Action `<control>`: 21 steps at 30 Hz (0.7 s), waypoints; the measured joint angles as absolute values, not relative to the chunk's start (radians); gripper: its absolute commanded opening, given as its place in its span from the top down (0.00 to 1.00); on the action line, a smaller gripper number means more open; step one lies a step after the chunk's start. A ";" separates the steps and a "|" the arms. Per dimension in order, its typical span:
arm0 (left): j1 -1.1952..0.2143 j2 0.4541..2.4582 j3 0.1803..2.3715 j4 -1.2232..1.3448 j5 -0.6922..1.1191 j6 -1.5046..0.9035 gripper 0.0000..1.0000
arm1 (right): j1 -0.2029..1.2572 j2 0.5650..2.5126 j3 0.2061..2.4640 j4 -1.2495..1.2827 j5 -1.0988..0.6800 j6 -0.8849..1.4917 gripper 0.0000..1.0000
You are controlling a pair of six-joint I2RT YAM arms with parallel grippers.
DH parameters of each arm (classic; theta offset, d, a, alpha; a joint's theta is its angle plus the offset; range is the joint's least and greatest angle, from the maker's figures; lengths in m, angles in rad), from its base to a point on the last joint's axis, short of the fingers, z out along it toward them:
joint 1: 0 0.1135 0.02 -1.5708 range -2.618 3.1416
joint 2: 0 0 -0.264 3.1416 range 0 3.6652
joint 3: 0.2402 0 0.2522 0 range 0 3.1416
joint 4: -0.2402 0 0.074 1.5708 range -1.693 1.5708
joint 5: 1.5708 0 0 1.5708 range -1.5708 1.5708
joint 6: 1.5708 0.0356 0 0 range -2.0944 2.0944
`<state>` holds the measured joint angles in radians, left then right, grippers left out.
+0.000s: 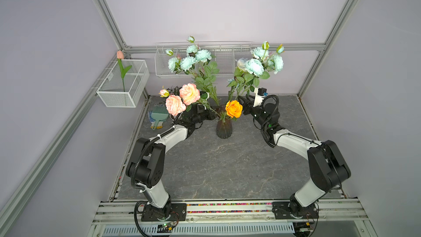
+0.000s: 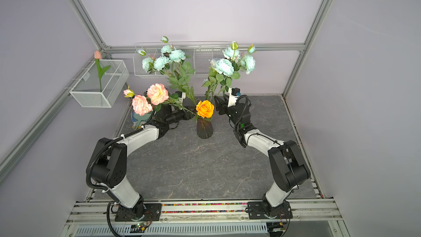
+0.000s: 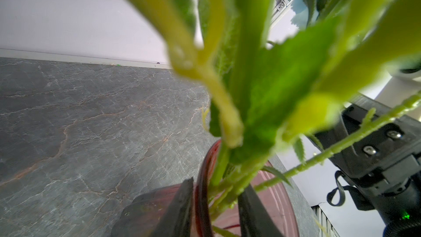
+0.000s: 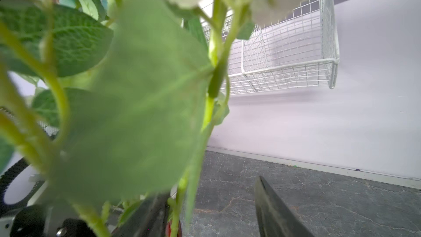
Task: Pick out blue flowers from the vase
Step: Pick up the flower from the vase.
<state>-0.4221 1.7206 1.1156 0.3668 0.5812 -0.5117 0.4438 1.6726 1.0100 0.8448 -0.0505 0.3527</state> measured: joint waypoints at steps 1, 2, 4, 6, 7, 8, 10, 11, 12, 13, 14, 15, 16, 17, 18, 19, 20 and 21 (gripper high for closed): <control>-0.422 1.721 1.117 0.364 0.581 -0.512 0.64 | 0.445 1.685 1.021 0.849 -0.049 0.356 0.45; -0.422 1.721 1.118 0.361 0.581 -0.512 0.64 | 0.446 1.694 1.029 0.852 -0.048 0.358 0.47; -0.422 1.721 1.119 0.358 0.581 -0.512 0.64 | 0.447 1.705 1.043 0.857 -0.049 0.365 0.52; -0.422 1.721 1.119 0.357 0.581 -0.512 0.64 | 0.449 1.708 1.050 0.862 -0.048 0.370 0.54; -0.422 1.721 1.119 0.356 0.581 -0.512 0.64 | 0.450 1.708 1.052 0.867 -0.047 0.371 0.55; -0.422 1.721 1.119 0.356 0.582 -0.512 0.64 | 0.450 1.708 1.053 0.872 -0.048 0.373 0.57; -0.422 1.721 1.119 0.354 0.582 -0.512 0.64 | 0.450 1.708 1.055 0.882 -0.049 0.377 0.59; -0.422 1.721 1.119 0.353 0.582 -0.511 0.64 | 0.450 1.708 1.055 0.884 -0.049 0.380 0.58; -0.422 1.721 1.119 0.353 0.582 -0.512 0.64 | 0.450 1.708 1.055 0.888 -0.049 0.383 0.54; -0.422 1.721 1.119 0.353 0.582 -0.511 0.64 | 0.451 1.708 1.055 0.889 -0.049 0.388 0.49; -0.422 1.721 1.119 0.353 0.582 -0.511 0.65 | 0.451 1.708 1.055 0.890 -0.049 0.393 0.45; -0.422 1.721 1.119 0.353 0.582 -0.511 0.65 | 0.452 1.708 1.055 0.893 -0.048 0.398 0.40; -0.422 1.721 1.120 0.353 0.582 -0.512 0.65 | 0.453 1.708 1.055 0.895 -0.048 0.401 0.36; -0.422 1.721 1.120 0.353 0.582 -0.512 0.65 | 0.453 1.708 1.055 0.897 -0.047 0.403 0.33; -0.422 1.721 1.120 0.353 0.583 -0.511 0.65 | 0.455 1.708 1.056 0.899 -0.049 0.404 0.32; -0.422 1.722 1.121 0.353 0.584 -0.512 0.65 | 0.456 1.709 1.057 0.899 -0.049 0.405 0.31; -0.422 1.722 1.121 0.353 0.584 -0.512 0.65 | 0.456 1.710 1.060 0.900 -0.049 0.406 0.31; -0.422 1.722 1.121 0.353 0.584 -0.511 0.65 | 0.457 1.714 1.065 0.903 -0.049 0.408 0.31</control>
